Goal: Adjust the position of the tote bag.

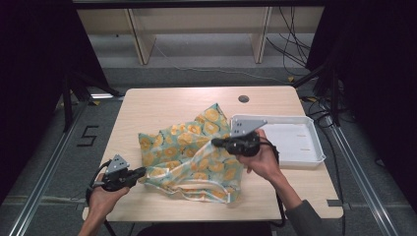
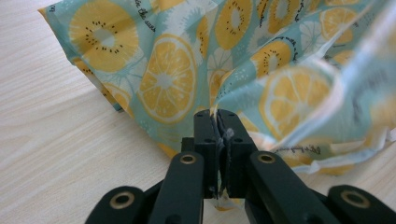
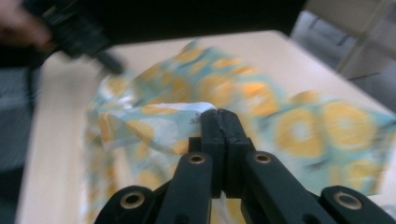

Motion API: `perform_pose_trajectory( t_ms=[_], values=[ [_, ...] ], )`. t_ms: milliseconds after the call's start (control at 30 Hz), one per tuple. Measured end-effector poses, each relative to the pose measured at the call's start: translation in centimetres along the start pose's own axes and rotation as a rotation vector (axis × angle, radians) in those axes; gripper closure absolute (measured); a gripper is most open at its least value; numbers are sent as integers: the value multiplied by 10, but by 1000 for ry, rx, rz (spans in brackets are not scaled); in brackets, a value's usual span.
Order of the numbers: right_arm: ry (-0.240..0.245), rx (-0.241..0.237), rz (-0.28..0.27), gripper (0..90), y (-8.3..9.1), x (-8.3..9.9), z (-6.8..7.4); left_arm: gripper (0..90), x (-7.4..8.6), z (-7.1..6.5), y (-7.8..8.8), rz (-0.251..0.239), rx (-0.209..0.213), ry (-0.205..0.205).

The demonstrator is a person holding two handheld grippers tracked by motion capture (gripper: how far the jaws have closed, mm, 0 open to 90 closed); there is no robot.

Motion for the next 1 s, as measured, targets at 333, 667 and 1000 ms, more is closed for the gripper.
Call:
perform_pose_trajectory(
  t_ms=[333,667,1000],
  values=[
    [-161,149,119,900,-51,19,-75,677,2,-9,-1,46,6,-29],
    [-178,150,128,900,-55,21,-80,328,-34,-48,0,30,-60,-273],
    [-180,161,131,900,-56,18,-85,337,-32,-36,-49,147,-120,-256]
  ],
)
Point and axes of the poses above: each handheld gripper's, and its own axes: y roughly backward along the jaws, x roughly out of its underside, z roughly to its left, the point moved 9 cm from there along -y, roughly forward along the jaws, and after that the axes turned 1 degree about -x, right-handed, at the moved point
